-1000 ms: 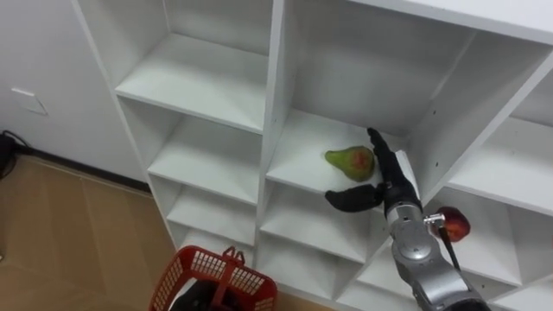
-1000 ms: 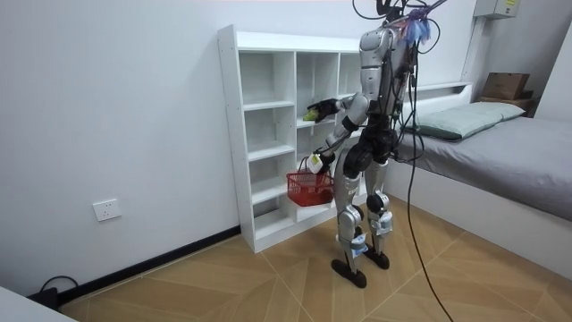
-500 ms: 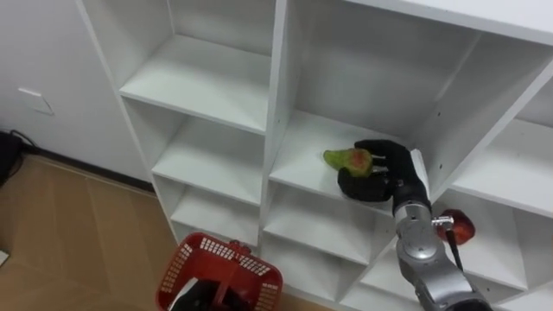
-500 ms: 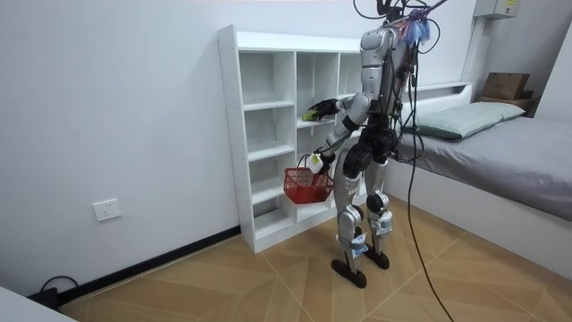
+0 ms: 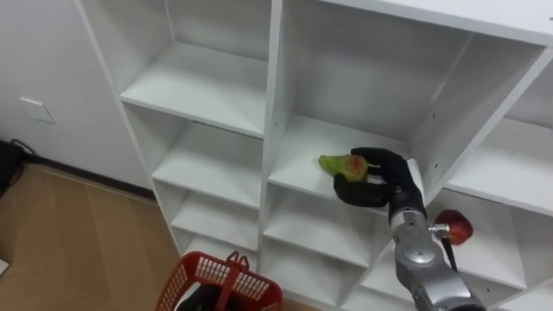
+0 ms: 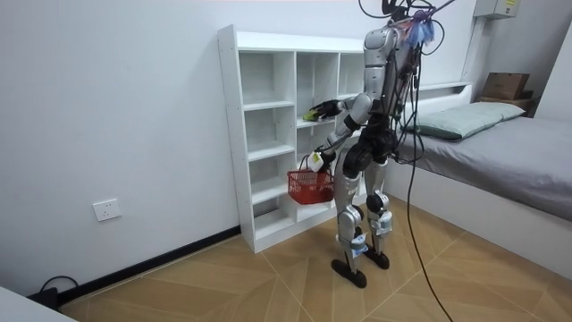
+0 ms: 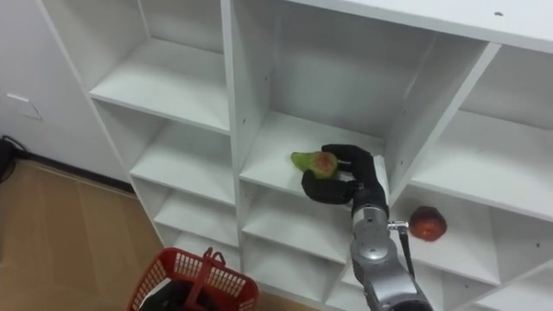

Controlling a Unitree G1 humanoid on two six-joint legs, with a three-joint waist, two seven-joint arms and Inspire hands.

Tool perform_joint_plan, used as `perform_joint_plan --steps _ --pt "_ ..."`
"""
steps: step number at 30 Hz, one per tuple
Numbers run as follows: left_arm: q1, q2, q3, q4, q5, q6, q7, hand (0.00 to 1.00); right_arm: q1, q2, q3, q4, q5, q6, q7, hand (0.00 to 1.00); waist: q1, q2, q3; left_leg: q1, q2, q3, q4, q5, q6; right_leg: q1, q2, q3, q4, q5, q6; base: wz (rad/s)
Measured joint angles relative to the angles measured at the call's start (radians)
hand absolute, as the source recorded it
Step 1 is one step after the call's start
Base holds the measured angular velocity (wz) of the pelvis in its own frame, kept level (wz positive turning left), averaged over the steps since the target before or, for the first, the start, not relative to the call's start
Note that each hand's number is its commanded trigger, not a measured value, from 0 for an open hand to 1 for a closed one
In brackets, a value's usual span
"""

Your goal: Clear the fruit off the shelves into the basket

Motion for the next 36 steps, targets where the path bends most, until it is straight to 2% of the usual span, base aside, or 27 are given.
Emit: perform_joint_plan --steps 13,19,25,28,32,36 --pt "0.033 -0.002 0.0 0.0 -0.027 0.0 -0.001 1.0 0.019 0.002 0.005 -0.024 0.011 -0.001 0.019 1.0 -0.013 -0.001 -0.0004 0.027 -0.001 0.004 -0.023 0.0 0.0 0.016 0.0 0.007 0.001 -0.008 0.002 0.0" --pt "0.04 -0.001 0.002 0.0 -0.031 0.0 0.0 1.0 0.073 0.002 0.007 -0.091 0.01 0.001 0.019 1.0 -0.023 -0.004 0.0036 0.044 -0.002 0.004 -0.025 0.0 0.0 0.026 -0.001 0.016 0.0 -0.009 0.003 0.0" --pt "0.04 -0.002 0.011 -0.001 -0.028 -0.002 0.001 1.0 0.101 0.016 0.005 -0.117 -0.026 0.0 0.018 1.0 -0.032 -0.004 0.0036 0.047 -0.003 0.005 -0.026 0.0 0.001 0.03 -0.001 0.017 0.0 -0.01 0.004 0.0" --pt "0.041 -0.001 0.012 -0.001 -0.033 -0.007 0.002 1.0 0.132 0.016 0.004 -0.159 -0.061 0.001 0.015 1.0 -0.032 0.001 0.0061 0.048 -0.002 0.017 -0.027 0.0 0.001 0.025 -0.003 0.027 -0.001 -0.011 0.005 -0.08" --pt "0.045 -0.008 0.012 -0.007 -0.035 -0.01 0.021 1.0 0.179 0.019 0.005 -0.244 -0.126 0.002 0.017 1.0 -0.034 0.015 0.0045 0.047 0.001 0.035 -0.026 -0.001 0.003 0.017 -0.001 0.05 0.004 -0.01 0.004 -0.15" --pt "0.067 -0.012 0.008 -0.058 -0.036 -0.011 0.035 1.0 0.208 0.018 0.005 -0.308 -0.186 0.003 0.034 1.0 -0.062 0.034 0.0077 0.051 0.004 0.052 -0.024 -0.004 0.005 0.017 -0.002 0.054 0.007 -0.01 0.005 -0.04"
